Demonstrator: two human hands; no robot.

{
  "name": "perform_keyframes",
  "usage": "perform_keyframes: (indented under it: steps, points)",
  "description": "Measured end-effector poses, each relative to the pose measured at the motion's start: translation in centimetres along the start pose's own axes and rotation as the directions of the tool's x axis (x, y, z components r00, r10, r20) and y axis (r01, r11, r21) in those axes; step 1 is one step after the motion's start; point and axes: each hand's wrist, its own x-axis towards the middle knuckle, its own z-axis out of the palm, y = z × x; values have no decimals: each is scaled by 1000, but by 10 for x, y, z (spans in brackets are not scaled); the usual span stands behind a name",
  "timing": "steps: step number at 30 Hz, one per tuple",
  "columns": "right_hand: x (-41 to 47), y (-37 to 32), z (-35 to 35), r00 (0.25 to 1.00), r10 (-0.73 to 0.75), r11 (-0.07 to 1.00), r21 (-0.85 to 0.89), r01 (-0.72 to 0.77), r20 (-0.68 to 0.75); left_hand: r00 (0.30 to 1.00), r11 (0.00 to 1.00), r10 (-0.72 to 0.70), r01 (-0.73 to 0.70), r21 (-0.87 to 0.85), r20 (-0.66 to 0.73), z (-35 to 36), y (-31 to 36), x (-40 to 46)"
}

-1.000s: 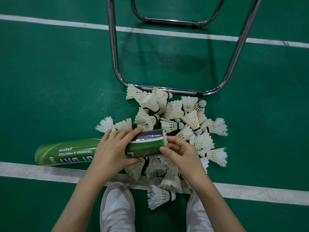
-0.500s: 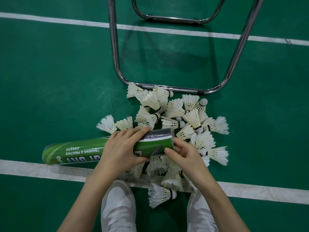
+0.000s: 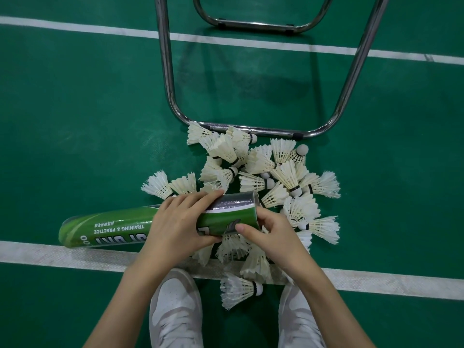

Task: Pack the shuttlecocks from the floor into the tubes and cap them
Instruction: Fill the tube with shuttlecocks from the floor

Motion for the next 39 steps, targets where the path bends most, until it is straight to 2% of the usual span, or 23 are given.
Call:
perform_keyframes:
  steps: [5,11,14,17,20,23,27,29,34,39]
  points:
    - [1,4,-2,998,21,1000,-6,-21,56,1000,1000,1,-1,6,6,1,-1,-1]
    - [-3,4,-24,997,18,999,29,-16,-74,1000,1000,-22,23,-7,18,3,-1,-3]
    - [0,20,-45,974,-26,965,-261,-35,-227,999,998,-54,54,-26,-5,0,-2,-2]
    - [1,37,-65,944,-124,795,-600,-91,-306,997,997,-71,71,-13,-19,-2,-2,-2]
    - [0,52,-74,946,-99,681,-714,-161,-308,997,997,-81,81,11,2,3,-2,-5]
    - [2,57,-76,956,-78,626,-761,-173,-282,995,995,-99,98,18,33,7,-5,-12]
    - [3,59,-71,950,-185,523,-844,-121,-251,991,992,-129,129,6,37,7,-8,-16]
    - [1,60,-69,939,-222,533,-839,-108,-262,991,991,-132,132,7,36,6,-8,-15]
    - [-4,61,-70,954,-132,585,-798,-145,-270,989,990,-139,140,1,53,8,-8,-16]
    - [-4,69,-70,933,-214,535,-834,-136,-290,990,992,-129,129,4,56,9,-7,-18]
